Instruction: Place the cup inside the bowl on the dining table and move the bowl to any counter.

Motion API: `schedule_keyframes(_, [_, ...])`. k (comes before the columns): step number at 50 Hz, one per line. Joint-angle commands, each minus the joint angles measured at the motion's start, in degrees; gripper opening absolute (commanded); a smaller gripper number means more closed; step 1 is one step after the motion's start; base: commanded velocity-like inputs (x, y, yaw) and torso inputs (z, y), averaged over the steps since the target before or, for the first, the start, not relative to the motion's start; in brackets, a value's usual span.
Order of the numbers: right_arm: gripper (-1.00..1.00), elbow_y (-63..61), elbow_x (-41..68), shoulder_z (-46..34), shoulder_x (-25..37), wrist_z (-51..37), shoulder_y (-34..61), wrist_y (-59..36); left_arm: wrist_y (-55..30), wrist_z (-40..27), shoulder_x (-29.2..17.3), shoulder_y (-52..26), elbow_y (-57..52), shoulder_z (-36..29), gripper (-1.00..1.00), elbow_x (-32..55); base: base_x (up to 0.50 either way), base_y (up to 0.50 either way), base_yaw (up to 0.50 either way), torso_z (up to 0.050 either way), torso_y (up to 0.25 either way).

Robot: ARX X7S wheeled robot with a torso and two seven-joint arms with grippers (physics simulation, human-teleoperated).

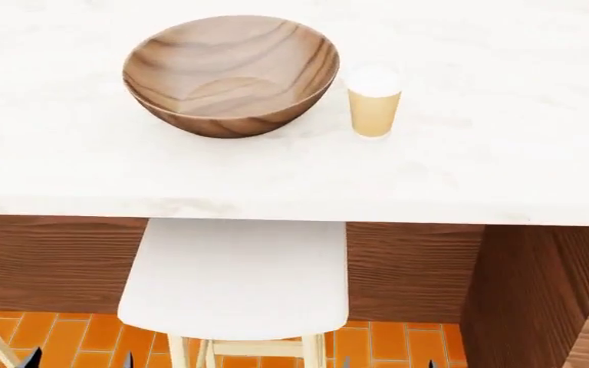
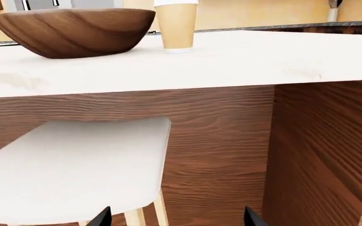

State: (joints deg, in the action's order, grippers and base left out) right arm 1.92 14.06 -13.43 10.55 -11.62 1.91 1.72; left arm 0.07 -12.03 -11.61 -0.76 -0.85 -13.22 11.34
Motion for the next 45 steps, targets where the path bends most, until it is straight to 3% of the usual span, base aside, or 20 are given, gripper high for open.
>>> schedule_keyframes(1, [1.00,-0.18,-0.24,-0.64,0.47,-0.30,0.11,-0.14,0.78,-0.60,-0.14,0.01,-0.43,-0.28,1.00,-0.16,0.00,0.00,0.00,0.031,0.000])
schedule_keyframes(39, [1.00,-0.18,0.09,-1.64,1.28,-1.27,0.33,0.50,2.24,-1.40,-1.38,0.16,-0.92,-1.27,1.00,-0.11,0.00,0.00,0.00,0.050,0.000])
schedule_keyframes(45, [1.00,-0.27,0.25,-1.77,1.36,-1.44,0.26,0.56,1.30,-1.99,-1.83,0.51,-1.59,-1.64,1.00,-0.61,0.00,0.00,0.00,0.000,0.000])
